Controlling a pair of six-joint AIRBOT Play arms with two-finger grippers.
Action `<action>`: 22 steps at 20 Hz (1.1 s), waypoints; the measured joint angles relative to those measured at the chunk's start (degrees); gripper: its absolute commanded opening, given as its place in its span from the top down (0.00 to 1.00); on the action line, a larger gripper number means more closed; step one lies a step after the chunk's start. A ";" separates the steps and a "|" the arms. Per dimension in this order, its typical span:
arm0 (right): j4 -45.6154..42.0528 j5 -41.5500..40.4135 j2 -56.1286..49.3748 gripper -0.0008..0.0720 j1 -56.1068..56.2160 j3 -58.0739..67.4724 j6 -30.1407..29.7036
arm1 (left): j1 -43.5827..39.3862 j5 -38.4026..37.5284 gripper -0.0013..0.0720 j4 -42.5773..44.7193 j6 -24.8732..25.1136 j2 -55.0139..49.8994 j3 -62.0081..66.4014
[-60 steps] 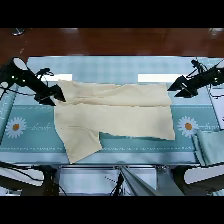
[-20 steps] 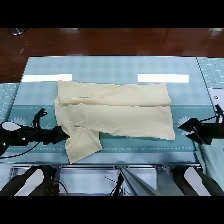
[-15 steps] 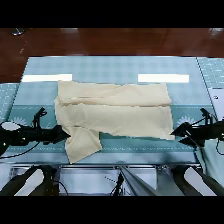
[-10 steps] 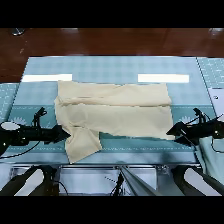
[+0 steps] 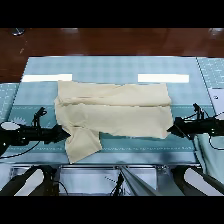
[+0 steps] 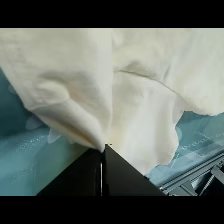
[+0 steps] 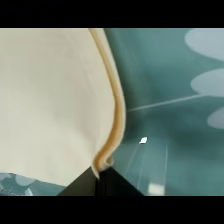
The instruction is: Fold the shirts.
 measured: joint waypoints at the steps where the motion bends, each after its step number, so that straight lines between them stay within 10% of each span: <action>1: 0.63 0.57 -0.02 0.96 0.00 0.35 -0.94 | 0.00 -0.04 0.95 0.00 -0.02 0.00 0.26; 22: 11.80 0.83 -25.94 0.96 6.49 41.62 -0.07 | -4.87 -1.38 0.95 -6.19 -9.70 -32.24 52.06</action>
